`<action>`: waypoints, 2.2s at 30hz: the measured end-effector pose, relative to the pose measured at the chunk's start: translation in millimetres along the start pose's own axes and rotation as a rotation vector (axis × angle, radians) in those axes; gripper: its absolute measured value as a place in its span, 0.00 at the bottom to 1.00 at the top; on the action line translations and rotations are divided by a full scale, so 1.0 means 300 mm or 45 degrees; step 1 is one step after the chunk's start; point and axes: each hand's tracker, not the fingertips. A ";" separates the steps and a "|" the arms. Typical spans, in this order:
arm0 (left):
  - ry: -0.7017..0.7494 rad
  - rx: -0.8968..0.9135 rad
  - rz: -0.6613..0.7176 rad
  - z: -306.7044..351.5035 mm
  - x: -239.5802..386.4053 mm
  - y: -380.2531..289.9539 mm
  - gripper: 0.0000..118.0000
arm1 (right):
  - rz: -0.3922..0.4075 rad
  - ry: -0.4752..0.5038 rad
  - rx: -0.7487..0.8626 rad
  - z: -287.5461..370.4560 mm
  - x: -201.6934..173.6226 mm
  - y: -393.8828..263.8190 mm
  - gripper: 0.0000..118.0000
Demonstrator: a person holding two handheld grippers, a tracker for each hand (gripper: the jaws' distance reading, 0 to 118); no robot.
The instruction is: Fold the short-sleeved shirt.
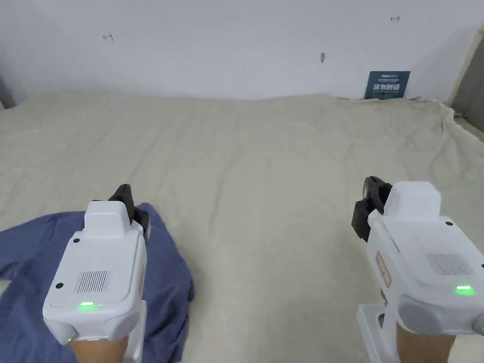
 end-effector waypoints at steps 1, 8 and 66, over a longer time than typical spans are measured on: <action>0.022 -0.002 0.003 0.005 -0.023 0.000 0.00 | 0.002 0.020 0.002 -0.008 -0.021 0.003 0.00; 0.201 -0.018 0.002 0.061 -0.219 -0.012 0.00 | 0.015 0.185 0.017 -0.063 -0.195 0.016 0.00; 0.042 -1.234 0.311 -0.453 -0.536 -0.421 0.92 | 0.085 0.380 -0.140 -0.246 -0.507 -0.064 0.00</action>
